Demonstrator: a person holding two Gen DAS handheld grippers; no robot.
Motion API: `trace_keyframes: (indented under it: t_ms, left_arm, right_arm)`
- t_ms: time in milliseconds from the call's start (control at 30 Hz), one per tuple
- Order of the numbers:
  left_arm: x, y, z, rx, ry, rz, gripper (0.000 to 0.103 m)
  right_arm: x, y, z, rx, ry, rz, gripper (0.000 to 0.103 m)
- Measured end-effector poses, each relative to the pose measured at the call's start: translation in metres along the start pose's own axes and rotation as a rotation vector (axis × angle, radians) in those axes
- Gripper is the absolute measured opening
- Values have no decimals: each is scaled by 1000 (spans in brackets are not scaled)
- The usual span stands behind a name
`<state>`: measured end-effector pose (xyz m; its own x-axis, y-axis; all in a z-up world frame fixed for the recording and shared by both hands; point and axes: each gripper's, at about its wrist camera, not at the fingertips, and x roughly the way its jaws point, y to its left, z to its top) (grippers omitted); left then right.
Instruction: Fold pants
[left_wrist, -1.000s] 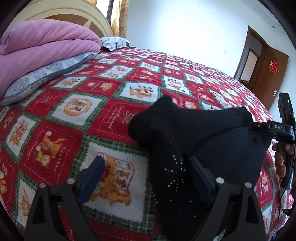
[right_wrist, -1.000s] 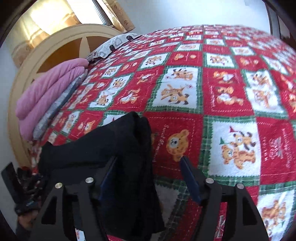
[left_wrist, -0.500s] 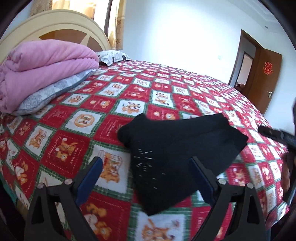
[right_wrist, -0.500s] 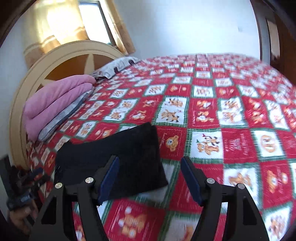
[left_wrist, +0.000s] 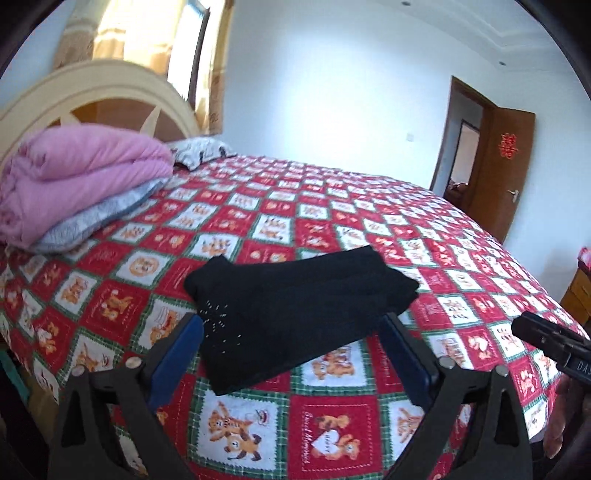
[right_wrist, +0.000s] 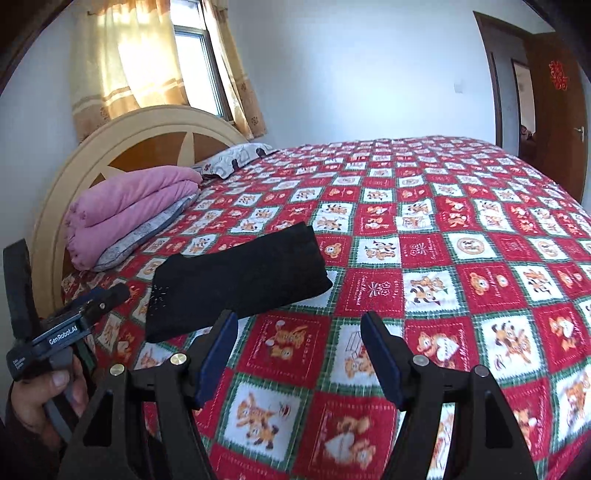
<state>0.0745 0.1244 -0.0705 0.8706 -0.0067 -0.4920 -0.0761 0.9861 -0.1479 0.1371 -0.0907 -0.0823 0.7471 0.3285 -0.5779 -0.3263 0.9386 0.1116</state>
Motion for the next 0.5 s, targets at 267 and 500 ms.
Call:
trace_keyframes:
  t_ms: [267,500]
  left_arm:
    - [-24,-15,4,44,-51,-34,102]
    - [-31,-20,3,44,-67,-38,102]
  right_arm:
    - [-26,5,-2,41,-56,-27,70]
    - [-42,14,-4,24,-69,-37,70]
